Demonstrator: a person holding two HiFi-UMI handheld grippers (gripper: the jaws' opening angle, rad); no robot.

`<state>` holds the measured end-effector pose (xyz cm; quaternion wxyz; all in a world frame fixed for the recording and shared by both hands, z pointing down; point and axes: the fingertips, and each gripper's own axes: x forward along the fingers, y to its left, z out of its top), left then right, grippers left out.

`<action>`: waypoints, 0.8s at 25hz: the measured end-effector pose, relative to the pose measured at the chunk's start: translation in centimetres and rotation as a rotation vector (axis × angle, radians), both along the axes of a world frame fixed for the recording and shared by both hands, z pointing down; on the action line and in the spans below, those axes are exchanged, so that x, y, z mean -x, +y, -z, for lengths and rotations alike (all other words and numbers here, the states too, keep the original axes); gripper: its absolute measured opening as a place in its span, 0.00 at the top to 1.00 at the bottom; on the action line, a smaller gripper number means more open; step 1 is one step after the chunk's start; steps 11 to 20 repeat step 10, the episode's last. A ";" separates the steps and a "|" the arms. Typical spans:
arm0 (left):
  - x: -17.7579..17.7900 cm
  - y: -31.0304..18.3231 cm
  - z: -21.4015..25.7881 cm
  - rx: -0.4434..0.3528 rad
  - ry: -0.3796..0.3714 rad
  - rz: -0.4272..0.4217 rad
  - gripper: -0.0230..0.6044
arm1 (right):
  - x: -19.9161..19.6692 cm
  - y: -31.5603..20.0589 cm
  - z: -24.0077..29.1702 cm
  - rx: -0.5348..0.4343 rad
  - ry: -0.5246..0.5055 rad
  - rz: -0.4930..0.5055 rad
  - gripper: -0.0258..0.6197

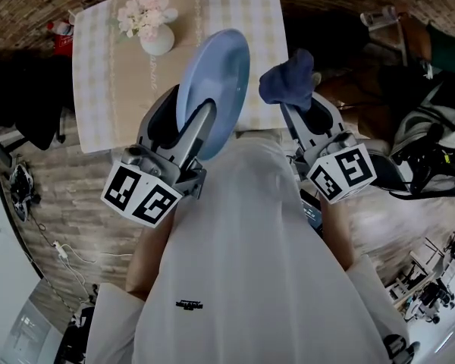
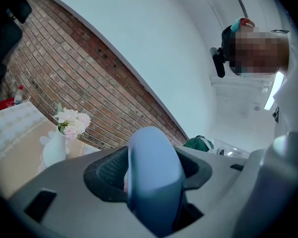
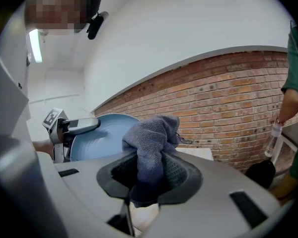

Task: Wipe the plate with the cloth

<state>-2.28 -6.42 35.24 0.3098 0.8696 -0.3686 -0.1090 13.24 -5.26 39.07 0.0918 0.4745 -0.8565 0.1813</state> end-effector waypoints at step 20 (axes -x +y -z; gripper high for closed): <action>0.3 0.4 0.1 0.006 0.002 -0.008 0.54 | 1.5 0.2 -0.1 -0.003 -0.009 -0.002 0.77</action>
